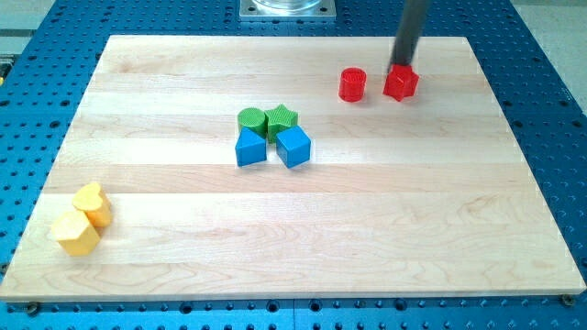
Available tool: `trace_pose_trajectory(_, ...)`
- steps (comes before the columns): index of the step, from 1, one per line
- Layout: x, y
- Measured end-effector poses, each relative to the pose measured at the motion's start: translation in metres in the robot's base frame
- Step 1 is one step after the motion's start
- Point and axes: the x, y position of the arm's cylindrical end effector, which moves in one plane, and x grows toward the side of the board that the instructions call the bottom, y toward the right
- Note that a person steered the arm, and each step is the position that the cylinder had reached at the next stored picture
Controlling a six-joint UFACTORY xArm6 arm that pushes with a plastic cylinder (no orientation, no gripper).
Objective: Push the red star right beside the green blocks
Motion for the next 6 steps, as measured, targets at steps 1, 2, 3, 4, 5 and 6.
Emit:
trace_pose_trajectory(1, 0.035, 0.004)
trace_pose_trajectory(2, 0.045, 0.078)
trace_pose_trajectory(3, 0.069, 0.111)
trace_pose_trajectory(4, 0.076, 0.023)
trace_pose_trajectory(5, 0.076, -0.045)
trace_pose_trajectory(6, 0.105, -0.1)
